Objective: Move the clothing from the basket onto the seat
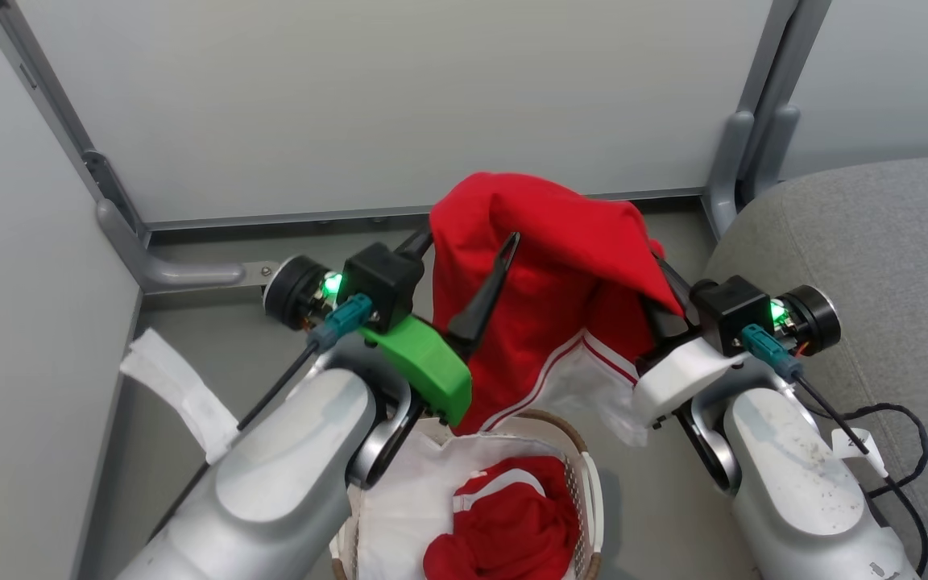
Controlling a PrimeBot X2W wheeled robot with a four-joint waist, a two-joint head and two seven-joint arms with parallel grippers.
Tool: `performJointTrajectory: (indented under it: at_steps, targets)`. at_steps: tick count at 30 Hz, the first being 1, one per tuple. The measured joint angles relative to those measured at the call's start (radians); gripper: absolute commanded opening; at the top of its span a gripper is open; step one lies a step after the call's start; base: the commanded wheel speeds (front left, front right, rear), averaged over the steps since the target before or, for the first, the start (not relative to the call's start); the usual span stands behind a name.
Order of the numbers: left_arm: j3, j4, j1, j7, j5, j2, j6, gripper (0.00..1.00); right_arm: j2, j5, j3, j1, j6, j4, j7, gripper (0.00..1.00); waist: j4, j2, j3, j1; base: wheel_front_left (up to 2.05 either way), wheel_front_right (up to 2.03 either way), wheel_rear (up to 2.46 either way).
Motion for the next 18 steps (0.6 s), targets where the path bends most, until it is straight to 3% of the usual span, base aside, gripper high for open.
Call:
performJointTrajectory:
  at_steps: [9, 18]
  targets:
    - [0.034, 0.034, 0.175, -0.068, -0.011, 0.001, 0.018, 1.0, 0.0, -0.029, -0.063, -0.001, 0.0, -0.028, 0.0, 0.0, -0.004, 0.0, 0.005, 0.0, 0.0, 0.0, 0.0]
    - [0.104, -0.001, 0.344, -0.075, 0.032, 0.012, -0.001, 1.0, 0.0, -0.087, -0.167, 0.061, 0.0, -0.055, 0.0, 0.0, -0.019, 0.0, 0.011, 0.0, 0.0, 0.0, 0.0]
